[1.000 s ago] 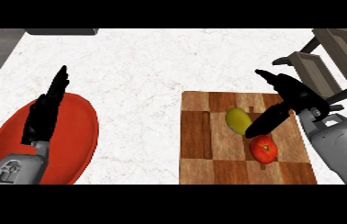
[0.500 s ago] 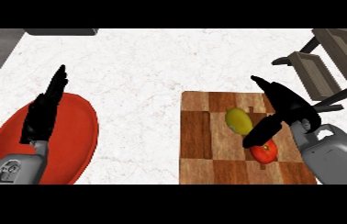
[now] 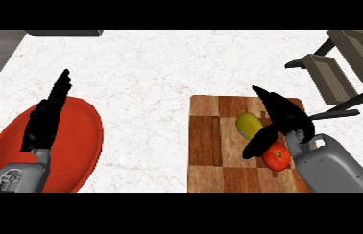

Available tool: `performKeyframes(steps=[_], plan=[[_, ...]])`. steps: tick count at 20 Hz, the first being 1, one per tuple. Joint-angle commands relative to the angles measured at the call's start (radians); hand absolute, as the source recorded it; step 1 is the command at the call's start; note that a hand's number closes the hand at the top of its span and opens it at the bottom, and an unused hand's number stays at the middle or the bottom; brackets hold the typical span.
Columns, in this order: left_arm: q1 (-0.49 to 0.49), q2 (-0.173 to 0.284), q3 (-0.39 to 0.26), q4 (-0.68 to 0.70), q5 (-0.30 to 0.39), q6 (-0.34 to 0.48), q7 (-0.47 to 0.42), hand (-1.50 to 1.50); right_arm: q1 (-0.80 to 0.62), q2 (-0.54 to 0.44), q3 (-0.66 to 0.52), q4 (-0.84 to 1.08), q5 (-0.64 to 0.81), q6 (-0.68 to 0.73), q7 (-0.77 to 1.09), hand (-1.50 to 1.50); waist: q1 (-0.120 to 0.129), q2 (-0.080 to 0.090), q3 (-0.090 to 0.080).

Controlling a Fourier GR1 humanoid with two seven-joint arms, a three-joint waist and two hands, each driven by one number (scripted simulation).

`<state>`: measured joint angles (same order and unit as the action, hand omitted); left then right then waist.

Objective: Pick the lemon from the cutting board and place it in the tiered basket

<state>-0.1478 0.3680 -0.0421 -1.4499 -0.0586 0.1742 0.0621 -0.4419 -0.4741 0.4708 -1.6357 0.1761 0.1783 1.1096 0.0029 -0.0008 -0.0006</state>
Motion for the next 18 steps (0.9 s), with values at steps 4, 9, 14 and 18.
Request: performKeyframes(steps=[4, 9, 14, 18], plan=[[0.036, -0.030, -0.009, -0.068, -0.048, 0.019, 0.037, 0.00, 0.053, 0.028, -0.029, 0.027, 0.037, 0.048, 0.073, -1.50, -0.002, -0.001, 0.001], [0.027, -0.025, 0.026, -0.038, -0.025, -0.035, 0.001, 0.00, 0.015, 0.069, -0.070, 0.191, 0.091, 0.043, -0.061, -1.50, 0.005, 0.001, 0.001], [0.014, -0.023, 0.051, -0.052, -0.037, -0.044, 0.051, 0.00, 0.030, 0.151, -0.039, 0.151, 0.119, 0.058, 0.022, -1.50, 0.002, 0.000, 0.001], [0.004, -0.034, 0.074, 0.023, -0.054, -0.067, -0.030, 0.00, -0.015, 0.176, -0.111, 0.228, 0.111, 0.112, -0.031, -1.50, 0.001, 0.001, 0.000]])
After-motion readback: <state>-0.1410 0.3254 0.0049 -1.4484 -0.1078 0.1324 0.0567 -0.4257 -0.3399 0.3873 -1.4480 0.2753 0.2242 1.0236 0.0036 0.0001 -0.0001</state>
